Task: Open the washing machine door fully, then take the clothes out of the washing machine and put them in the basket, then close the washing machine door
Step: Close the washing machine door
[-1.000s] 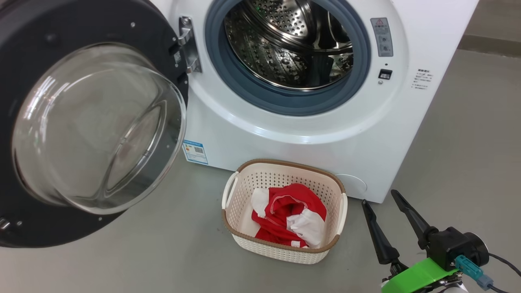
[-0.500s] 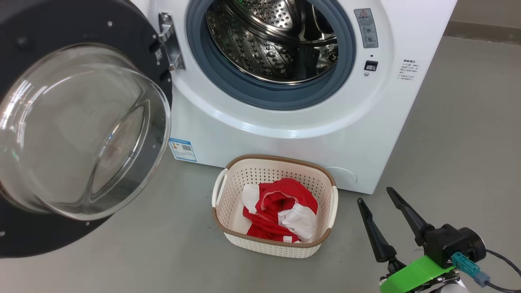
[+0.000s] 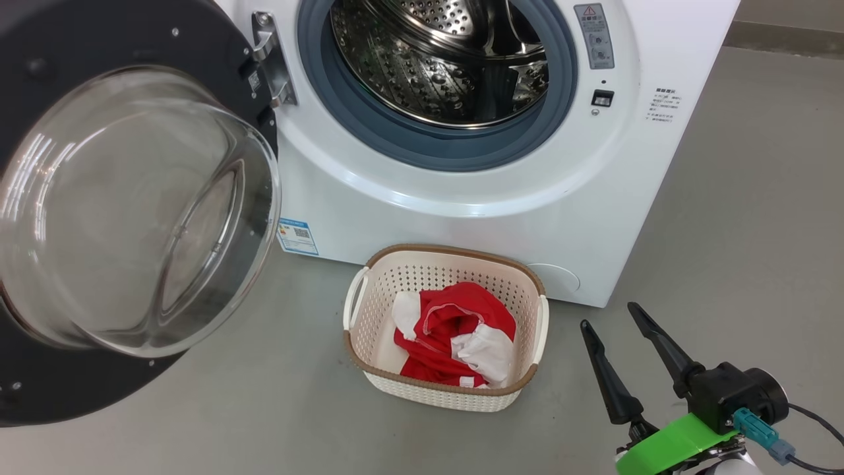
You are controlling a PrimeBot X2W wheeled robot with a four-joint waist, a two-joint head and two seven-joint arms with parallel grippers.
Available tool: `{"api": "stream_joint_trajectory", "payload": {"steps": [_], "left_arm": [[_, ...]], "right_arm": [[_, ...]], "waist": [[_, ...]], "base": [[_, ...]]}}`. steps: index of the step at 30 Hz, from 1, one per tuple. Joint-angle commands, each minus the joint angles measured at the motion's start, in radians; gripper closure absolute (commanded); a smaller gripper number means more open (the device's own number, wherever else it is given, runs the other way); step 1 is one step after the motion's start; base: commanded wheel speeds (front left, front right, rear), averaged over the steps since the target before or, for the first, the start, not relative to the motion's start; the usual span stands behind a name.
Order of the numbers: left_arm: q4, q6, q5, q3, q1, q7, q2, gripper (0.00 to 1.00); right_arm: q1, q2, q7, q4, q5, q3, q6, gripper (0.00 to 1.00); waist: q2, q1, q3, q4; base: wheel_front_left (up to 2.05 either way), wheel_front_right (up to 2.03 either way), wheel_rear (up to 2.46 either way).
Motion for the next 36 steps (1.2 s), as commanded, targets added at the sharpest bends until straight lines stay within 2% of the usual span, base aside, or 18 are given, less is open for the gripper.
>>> {"api": "stream_joint_trajectory", "payload": {"steps": [1,13,20,30,36], "left_arm": [[-0.01,-0.02,-0.019,-0.013,0.024,0.031,0.014,1.0],[-0.093,-0.059,-0.075,-0.035,0.065,0.12,-0.034,1.0],[-0.186,-0.063,-0.137,-0.024,0.097,0.181,-0.096,1.0],[-0.394,-0.021,-0.189,-0.021,0.176,0.275,-0.197,1.0],[-0.545,0.02,-0.207,-0.03,0.236,0.323,-0.265,1.0]], "right_arm": [[-0.046,-0.005,-0.006,-0.022,0.0,0.018,0.007,0.0],[-0.046,0.011,-0.006,-0.015,-0.001,0.006,0.007,0.0],[-0.041,0.022,-0.006,-0.013,0.002,0.007,0.007,0.0],[-0.039,0.033,-0.006,-0.012,0.004,0.009,0.007,0.0],[-0.038,0.038,-0.006,-0.013,0.008,0.009,0.007,0.0]], "waist": [[0.0,0.0,0.001,0.0],[0.0,0.0,-0.004,0.013],[0.0,0.0,-0.019,0.015],[0.0,0.0,-0.027,0.011],[0.0,0.0,-0.032,-0.003]], "base": [[0.0,0.0,0.0],[0.0,0.0,0.0],[0.0,0.0,0.0],[0.0,0.0,0.0],[0.0,0.0,0.0]]}}
